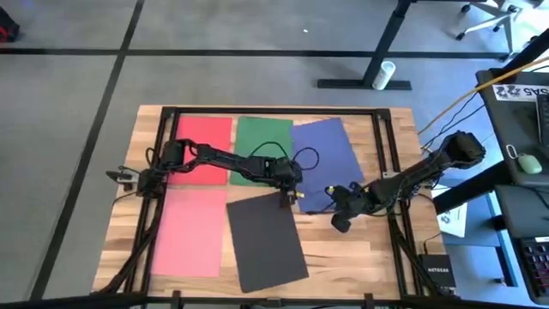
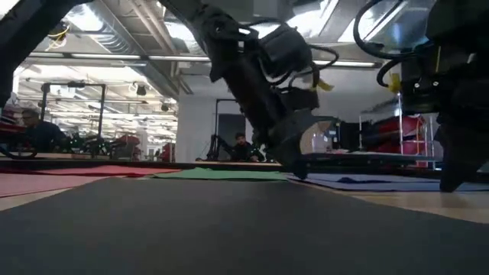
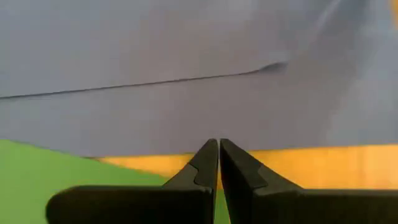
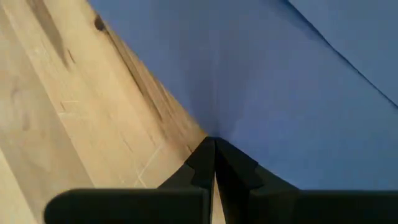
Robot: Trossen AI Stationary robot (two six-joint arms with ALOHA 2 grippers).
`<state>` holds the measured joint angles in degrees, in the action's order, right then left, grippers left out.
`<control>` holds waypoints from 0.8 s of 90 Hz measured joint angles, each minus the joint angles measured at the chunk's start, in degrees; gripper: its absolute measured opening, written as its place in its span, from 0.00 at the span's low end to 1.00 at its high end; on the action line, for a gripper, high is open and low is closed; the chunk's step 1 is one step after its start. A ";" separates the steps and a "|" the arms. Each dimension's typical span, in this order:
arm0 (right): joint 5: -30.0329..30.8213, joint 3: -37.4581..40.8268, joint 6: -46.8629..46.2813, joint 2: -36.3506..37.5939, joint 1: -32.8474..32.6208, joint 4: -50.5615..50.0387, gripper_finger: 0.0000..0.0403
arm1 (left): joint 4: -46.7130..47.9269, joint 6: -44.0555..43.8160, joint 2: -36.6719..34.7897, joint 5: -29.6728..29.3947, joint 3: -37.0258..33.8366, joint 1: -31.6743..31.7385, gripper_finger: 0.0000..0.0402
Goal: Organize paper
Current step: Stack the violet paper on top of the violet papers
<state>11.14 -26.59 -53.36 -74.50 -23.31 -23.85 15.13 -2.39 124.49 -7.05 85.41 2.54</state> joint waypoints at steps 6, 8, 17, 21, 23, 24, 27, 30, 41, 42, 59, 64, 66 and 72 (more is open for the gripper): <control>0.01 0.02 0.02 0.00 0.00 0.10 0.00 | -0.14 -0.15 0.02 0.05 0.00 0.29 0.00; -0.01 0.02 0.02 0.00 0.00 0.13 0.00 | -0.18 -0.21 0.02 0.09 0.00 0.42 0.00; -0.06 0.03 0.03 0.00 0.00 0.38 0.00 | 0.04 -0.60 0.02 0.26 0.04 1.19 0.00; -0.14 0.04 0.07 0.00 0.00 0.61 0.00 | 0.39 -0.63 0.02 0.25 0.04 1.68 0.00; -0.16 0.04 0.18 0.00 0.00 0.71 0.00 | 0.35 -0.64 0.07 0.21 0.04 1.94 0.00; -0.16 0.04 0.27 -0.01 0.00 0.75 0.00 | 0.21 -0.64 0.13 0.18 0.04 2.04 0.00; -0.18 0.09 0.28 -0.01 0.01 0.86 0.00 | -0.03 -0.64 0.23 0.11 0.09 2.39 0.00; -0.18 0.09 0.28 -0.02 0.02 0.91 0.00 | -0.02 -0.66 0.30 0.11 0.09 2.77 0.00; -0.23 0.09 0.26 -0.02 0.02 1.13 0.00 | -1.71 -0.42 1.46 0.52 0.22 3.69 0.00; -0.23 0.09 0.26 -0.02 0.02 1.17 0.00 | -1.75 -0.42 1.56 0.58 0.22 3.74 0.00; -0.29 0.17 0.28 -0.09 0.02 2.65 0.00 | -4.48 -0.11 3.00 0.92 0.37 4.06 0.00; -0.27 0.20 0.28 -0.13 0.05 3.38 0.00 | -6.01 0.45 3.39 0.94 0.37 4.08 0.00; -0.27 0.20 0.28 -0.14 0.07 3.65 0.00 | -6.37 0.71 3.46 0.94 0.43 4.12 0.00; -0.24 0.24 0.29 -0.20 0.09 4.82 0.00 | -6.18 1.19 3.54 1.24 0.81 4.44 0.00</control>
<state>10.90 -26.35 -53.08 -74.70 -23.22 -19.04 8.95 -1.20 128.03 -5.81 86.22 6.98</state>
